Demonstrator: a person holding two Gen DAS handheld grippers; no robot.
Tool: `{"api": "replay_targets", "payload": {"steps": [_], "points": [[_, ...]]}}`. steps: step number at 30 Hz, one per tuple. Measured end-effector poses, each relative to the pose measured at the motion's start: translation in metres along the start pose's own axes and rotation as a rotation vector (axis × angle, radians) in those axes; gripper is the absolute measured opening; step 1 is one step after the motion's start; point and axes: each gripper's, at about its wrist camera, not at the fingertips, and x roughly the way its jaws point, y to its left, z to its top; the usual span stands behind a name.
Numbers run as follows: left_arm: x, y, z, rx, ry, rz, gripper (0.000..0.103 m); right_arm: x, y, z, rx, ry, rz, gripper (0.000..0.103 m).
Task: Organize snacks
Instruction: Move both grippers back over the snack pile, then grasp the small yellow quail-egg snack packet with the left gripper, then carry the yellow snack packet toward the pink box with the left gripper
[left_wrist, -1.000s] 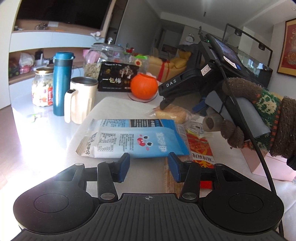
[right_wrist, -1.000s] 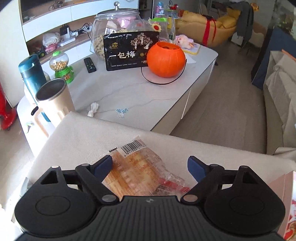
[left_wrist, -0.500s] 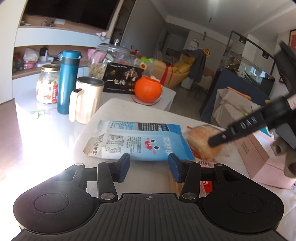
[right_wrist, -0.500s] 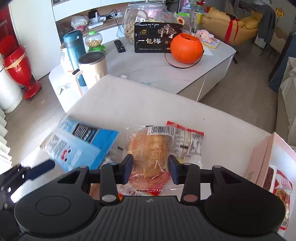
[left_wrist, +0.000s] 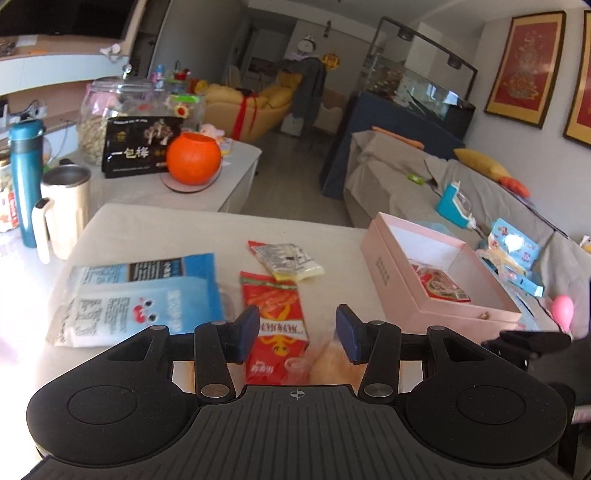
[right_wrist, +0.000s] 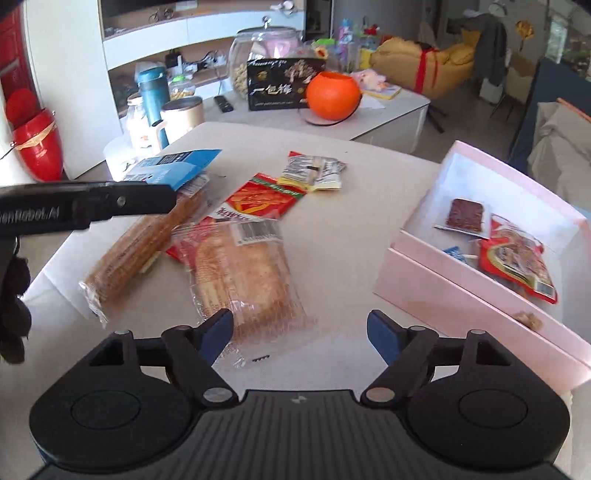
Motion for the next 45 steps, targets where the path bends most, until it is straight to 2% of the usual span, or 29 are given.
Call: {"api": "replay_targets", "payload": {"steps": [4,8,11,15,16,18,22,25,30,31,32,33,36,40,45], "points": [[0.049,-0.012,0.044,-0.036,0.063,0.056,0.051,-0.003,-0.015,-0.021,0.025,-0.053,-0.050,0.085],[0.112,-0.013,0.073,-0.097,0.151,0.146,0.051,0.006,-0.033,-0.034,0.154,-0.073,-0.033,0.086],[0.152,-0.018,0.080,-0.047,0.205,0.249,0.051,0.008,-0.045,-0.044,0.252,-0.137,-0.010,0.087],[0.186,-0.036,0.075,0.054,0.291,0.296,0.052,0.007,-0.053,-0.049,0.284,-0.151,0.038,0.090],[0.189,-0.039,0.073,0.069,0.285,0.300,0.054,0.007,-0.053,-0.049,0.287,-0.152,0.043,0.091],[0.195,-0.042,0.072,0.080,0.262,0.297,0.056,0.009,-0.050,-0.048,0.277,-0.151,0.039,0.092],[0.203,-0.035,0.073,0.037,0.232,0.286,0.060,0.011,-0.044,-0.046,0.244,-0.141,0.019,0.094],[0.208,-0.034,0.072,0.004,0.257,0.246,0.064,0.011,-0.042,-0.047,0.240,-0.137,0.023,0.096],[0.214,-0.052,0.069,0.147,0.297,0.257,0.066,0.013,-0.039,-0.047,0.227,-0.129,0.025,0.099],[0.215,-0.053,0.069,0.155,0.307,0.260,0.064,0.012,-0.039,-0.048,0.226,-0.129,0.023,0.099],[0.214,-0.052,0.071,0.156,0.311,0.259,0.053,0.012,-0.038,-0.048,0.225,-0.129,0.021,0.099],[0.211,-0.050,0.072,0.144,0.302,0.253,0.025,0.012,-0.038,-0.048,0.223,-0.128,0.020,0.099],[0.191,-0.046,0.076,0.106,0.255,0.200,0.020,0.010,-0.038,-0.049,0.226,-0.128,0.033,0.101],[0.150,-0.050,0.073,0.148,0.197,0.129,0.019,0.009,-0.046,-0.048,0.242,-0.124,0.077,0.103],[0.117,-0.053,0.068,0.147,0.203,0.003,0.019,0.009,-0.043,-0.046,0.212,-0.100,0.076,0.103]]}}
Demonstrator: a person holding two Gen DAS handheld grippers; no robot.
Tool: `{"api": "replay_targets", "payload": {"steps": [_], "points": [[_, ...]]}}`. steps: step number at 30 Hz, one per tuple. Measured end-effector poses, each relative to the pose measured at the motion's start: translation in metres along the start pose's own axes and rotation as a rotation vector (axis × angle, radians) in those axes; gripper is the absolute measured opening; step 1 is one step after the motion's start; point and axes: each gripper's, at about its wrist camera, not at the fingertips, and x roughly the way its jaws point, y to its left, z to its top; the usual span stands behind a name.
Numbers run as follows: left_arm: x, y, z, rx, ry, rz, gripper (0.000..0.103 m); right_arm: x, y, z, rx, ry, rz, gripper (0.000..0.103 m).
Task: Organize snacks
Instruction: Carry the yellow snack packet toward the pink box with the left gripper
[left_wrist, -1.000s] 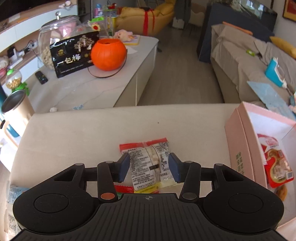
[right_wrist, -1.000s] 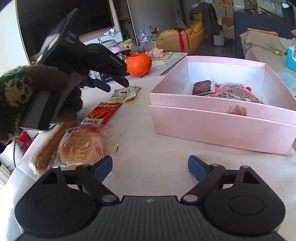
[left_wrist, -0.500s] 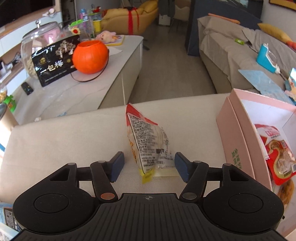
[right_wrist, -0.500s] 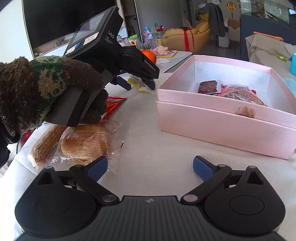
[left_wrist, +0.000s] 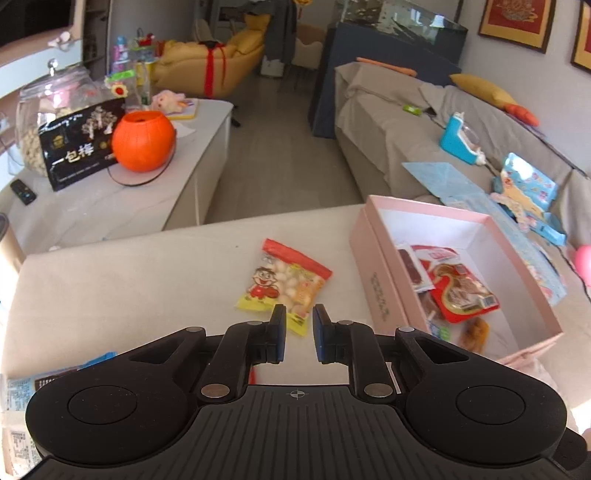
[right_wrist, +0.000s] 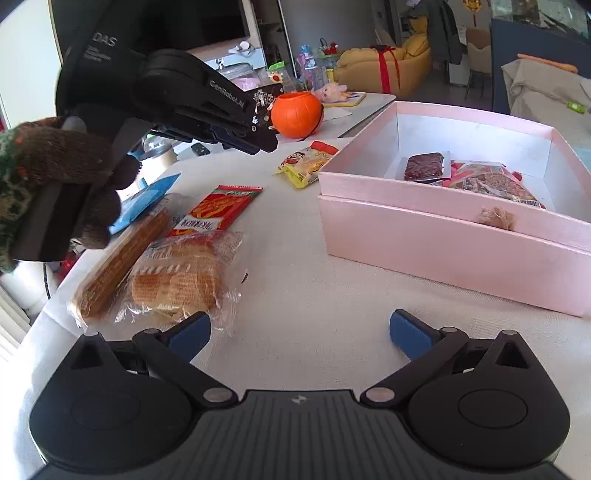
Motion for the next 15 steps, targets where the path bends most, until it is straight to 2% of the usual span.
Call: {"api": "replay_targets", "payload": {"steps": [2,4,7,9,15], "points": [[-0.010,-0.004,0.004,0.036,-0.060,-0.012,0.021,0.000,0.008,-0.002,-0.044,0.015,-0.022,0.103],[-0.008,-0.014,0.012,0.133,-0.088,0.016,0.023,0.001,0.017,-0.005,-0.100,0.031,-0.041,0.103],[0.020,-0.031,0.024,0.295,-0.025,0.075,0.024,0.002,0.028,-0.008,-0.159,0.046,-0.064,0.103],[0.040,-0.040,0.028,0.358,0.024,0.072,0.029,0.002,0.029,-0.008,-0.168,0.045,-0.059,0.103],[0.096,-0.062,0.013,0.560,0.147,0.132,0.030,0.000,0.025,-0.007,-0.151,0.040,-0.045,0.103]]}}
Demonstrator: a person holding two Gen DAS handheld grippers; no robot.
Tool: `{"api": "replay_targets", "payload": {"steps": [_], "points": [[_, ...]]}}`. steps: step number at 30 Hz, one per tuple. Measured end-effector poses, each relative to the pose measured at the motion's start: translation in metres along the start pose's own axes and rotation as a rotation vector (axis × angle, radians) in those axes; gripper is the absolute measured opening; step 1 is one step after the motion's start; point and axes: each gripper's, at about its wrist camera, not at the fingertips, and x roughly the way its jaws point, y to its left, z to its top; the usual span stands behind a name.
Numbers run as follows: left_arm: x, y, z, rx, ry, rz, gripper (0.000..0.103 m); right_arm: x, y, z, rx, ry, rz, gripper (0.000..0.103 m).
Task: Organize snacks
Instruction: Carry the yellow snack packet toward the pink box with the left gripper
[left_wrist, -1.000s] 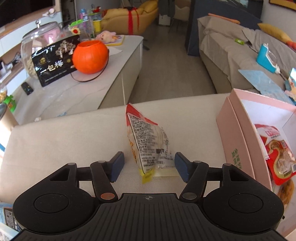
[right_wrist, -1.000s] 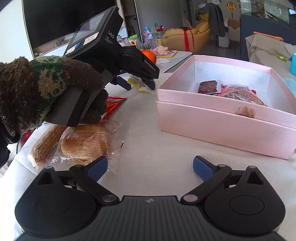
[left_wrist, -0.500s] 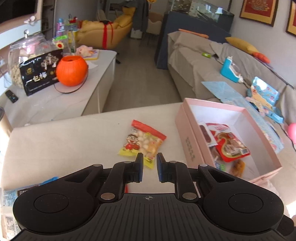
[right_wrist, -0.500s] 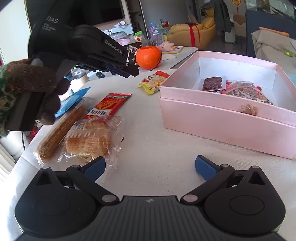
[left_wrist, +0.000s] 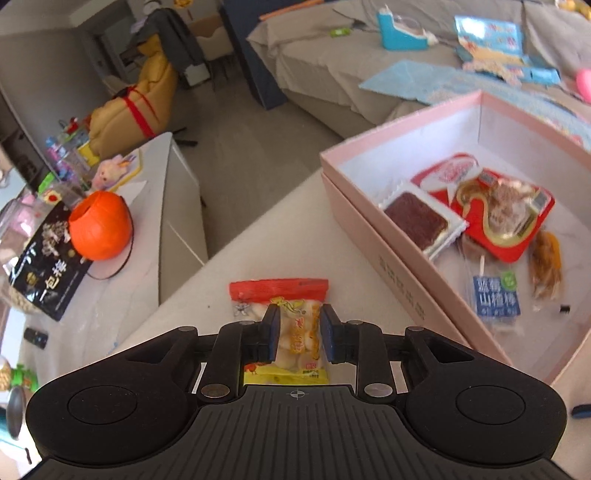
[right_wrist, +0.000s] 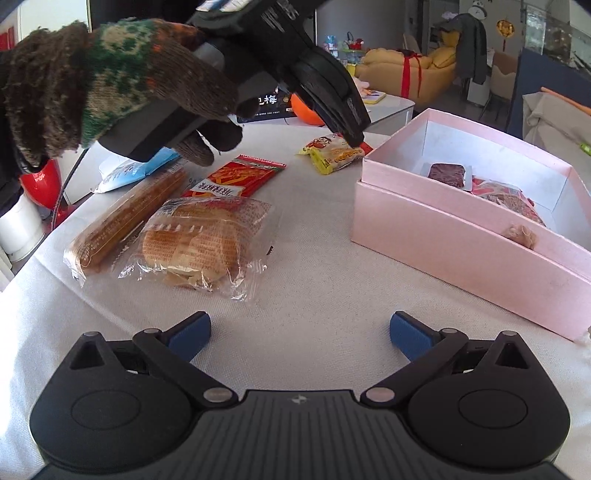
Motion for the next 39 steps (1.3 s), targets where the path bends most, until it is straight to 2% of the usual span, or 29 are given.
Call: {"api": "replay_targets", "payload": {"steps": [1,2,4,7,8,9,12,13,16,19,24,26,29,32,33,35,39], "points": [[0.003,-0.002,-0.001,0.024,0.002,-0.007,0.034,-0.001,0.000,0.000,0.001,-0.001,0.001,0.103],[0.004,-0.004,-0.001,0.040,0.001,-0.028,0.044,0.000,0.000,0.000,0.003,-0.001,0.003,0.103],[0.004,0.000,-0.002,0.037,0.011,-0.061,0.045,0.000,-0.002,0.000,0.007,-0.003,0.009,0.103],[0.005,0.021,0.001,-0.072,0.015,-0.153,0.049,-0.001,-0.005,0.001,0.018,-0.007,0.023,0.103],[0.004,0.029,0.001,-0.115,0.009,-0.160,0.050,-0.001,-0.005,0.001,0.021,-0.008,0.028,0.103],[0.005,0.035,0.001,-0.138,0.002,-0.127,0.050,-0.001,-0.006,0.001,0.024,-0.010,0.032,0.103],[0.012,0.040,-0.001,-0.102,0.027,0.004,0.047,-0.001,-0.008,0.001,0.033,-0.013,0.043,0.103],[0.017,0.042,-0.002,-0.103,0.053,0.012,0.048,-0.001,-0.009,0.002,0.036,-0.014,0.047,0.103],[0.021,0.048,-0.003,-0.115,0.037,0.018,0.054,-0.001,-0.009,0.002,0.038,-0.015,0.049,0.103],[0.027,0.062,-0.002,-0.213,0.065,0.062,0.054,-0.002,-0.010,0.002,0.042,-0.017,0.055,0.103],[0.031,0.097,-0.016,-0.474,0.060,-0.010,0.058,-0.002,-0.010,0.001,0.047,-0.020,0.060,0.103],[0.029,0.104,-0.021,-0.506,0.057,-0.012,0.058,-0.002,-0.011,0.002,0.050,-0.022,0.066,0.103],[0.022,0.105,-0.028,-0.520,0.061,-0.012,0.056,-0.002,-0.016,0.002,0.067,-0.027,0.087,0.103],[0.005,0.103,-0.043,-0.574,0.029,-0.058,0.050,-0.002,-0.016,0.002,0.070,-0.029,0.090,0.103],[-0.003,0.101,-0.050,-0.595,0.003,-0.081,0.042,-0.002,-0.016,0.002,0.070,-0.029,0.090,0.103],[-0.025,0.096,-0.063,-0.626,-0.066,-0.101,0.031,-0.002,-0.017,0.002,0.072,-0.029,0.092,0.103],[-0.080,0.083,-0.089,-0.653,-0.193,-0.157,0.022,-0.002,-0.017,0.002,0.073,-0.030,0.092,0.103]]}}
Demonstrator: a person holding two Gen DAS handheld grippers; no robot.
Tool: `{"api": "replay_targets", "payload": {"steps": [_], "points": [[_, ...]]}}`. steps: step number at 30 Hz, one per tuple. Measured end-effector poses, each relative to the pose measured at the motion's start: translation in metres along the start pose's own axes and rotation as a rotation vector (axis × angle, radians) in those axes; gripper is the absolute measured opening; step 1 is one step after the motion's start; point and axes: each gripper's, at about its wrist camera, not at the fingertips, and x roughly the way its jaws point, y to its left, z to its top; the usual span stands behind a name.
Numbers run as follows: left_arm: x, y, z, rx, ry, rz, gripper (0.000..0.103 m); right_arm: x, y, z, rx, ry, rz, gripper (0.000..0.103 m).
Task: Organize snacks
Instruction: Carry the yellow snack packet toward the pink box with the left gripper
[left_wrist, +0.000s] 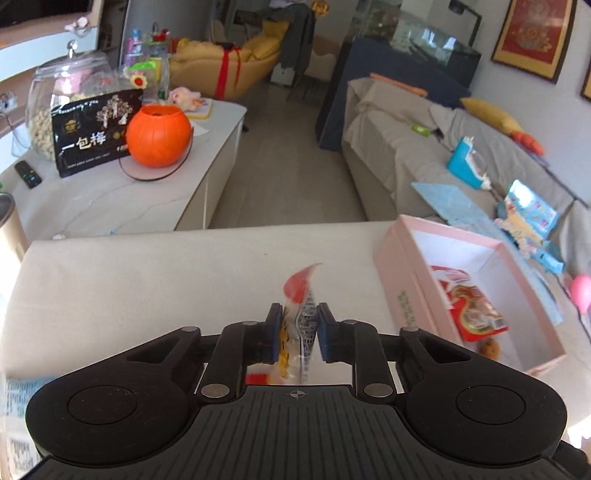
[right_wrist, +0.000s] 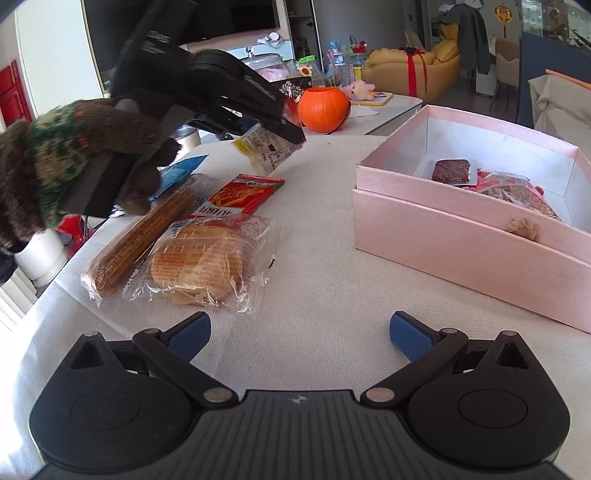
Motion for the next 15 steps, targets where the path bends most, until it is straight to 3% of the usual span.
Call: {"api": "replay_targets", "payload": {"steps": [8,15], "points": [[-0.106,0.006,-0.062,-0.095,-0.160,-0.132,0.021,-0.001,0.001,-0.001,0.001,-0.001,-0.008,0.103],[-0.147,0.032,-0.135,-0.213,-0.102,-0.121,0.021,-0.019,0.006,0.012,0.083,-0.047,0.093,0.102]]}}
